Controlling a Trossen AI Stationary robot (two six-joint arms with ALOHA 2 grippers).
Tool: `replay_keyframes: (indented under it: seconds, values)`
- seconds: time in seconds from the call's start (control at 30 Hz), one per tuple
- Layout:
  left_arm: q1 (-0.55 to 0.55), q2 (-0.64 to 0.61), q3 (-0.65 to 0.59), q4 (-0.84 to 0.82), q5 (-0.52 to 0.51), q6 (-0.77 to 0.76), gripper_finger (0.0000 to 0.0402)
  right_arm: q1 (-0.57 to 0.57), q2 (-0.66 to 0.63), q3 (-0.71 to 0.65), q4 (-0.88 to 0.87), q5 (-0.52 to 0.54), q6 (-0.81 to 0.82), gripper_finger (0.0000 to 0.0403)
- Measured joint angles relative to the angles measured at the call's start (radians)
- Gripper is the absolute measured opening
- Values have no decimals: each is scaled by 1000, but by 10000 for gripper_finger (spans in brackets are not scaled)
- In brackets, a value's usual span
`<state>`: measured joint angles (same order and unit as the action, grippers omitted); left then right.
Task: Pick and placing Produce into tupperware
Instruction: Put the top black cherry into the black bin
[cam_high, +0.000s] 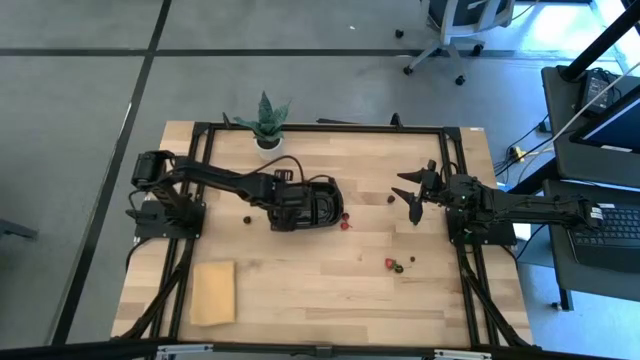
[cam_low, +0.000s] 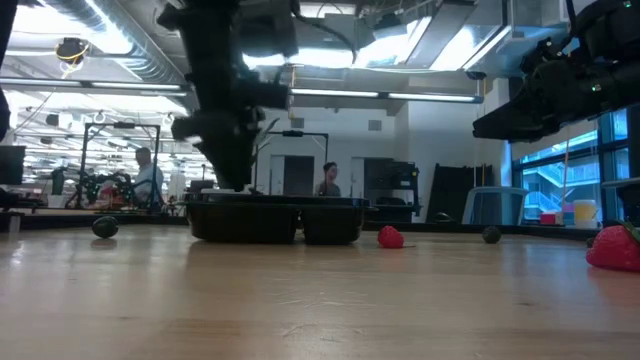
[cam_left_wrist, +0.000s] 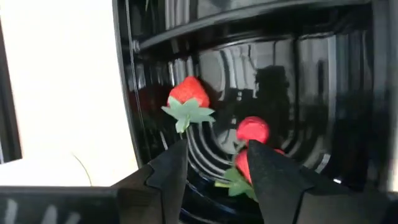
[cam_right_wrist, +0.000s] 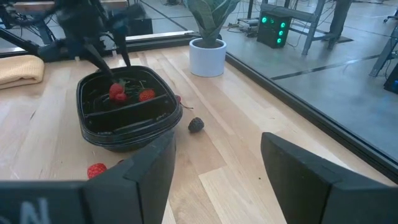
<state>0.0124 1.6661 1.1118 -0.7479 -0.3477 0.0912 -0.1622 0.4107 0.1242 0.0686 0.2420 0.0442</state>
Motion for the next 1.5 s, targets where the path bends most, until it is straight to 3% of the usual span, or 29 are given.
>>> replay_keyframes:
  seconds: [0.1, 0.3, 0.53, 1.03, 1.5]
  values:
    - [-6, -40, 0, -50, 31, -26, 162, 0, 0, 0, 0, 0, 0, 238]
    - [-7, -105, 1, -228, 207, -165, 163, 0, 0, 0, 0, 0, 0, 238]
    - [-15, -117, 1, -397, 207, -273, 163, 0, 0, 0, 0, 0, 0, 238]
    - [-58, -115, -11, -359, 166, -352, 163, 0, 0, 0, -21, 0, 3, 238]
    - [-39, -130, -293, -120, 186, -401, 163, 0, 0, 0, -67, 0, 4, 238]
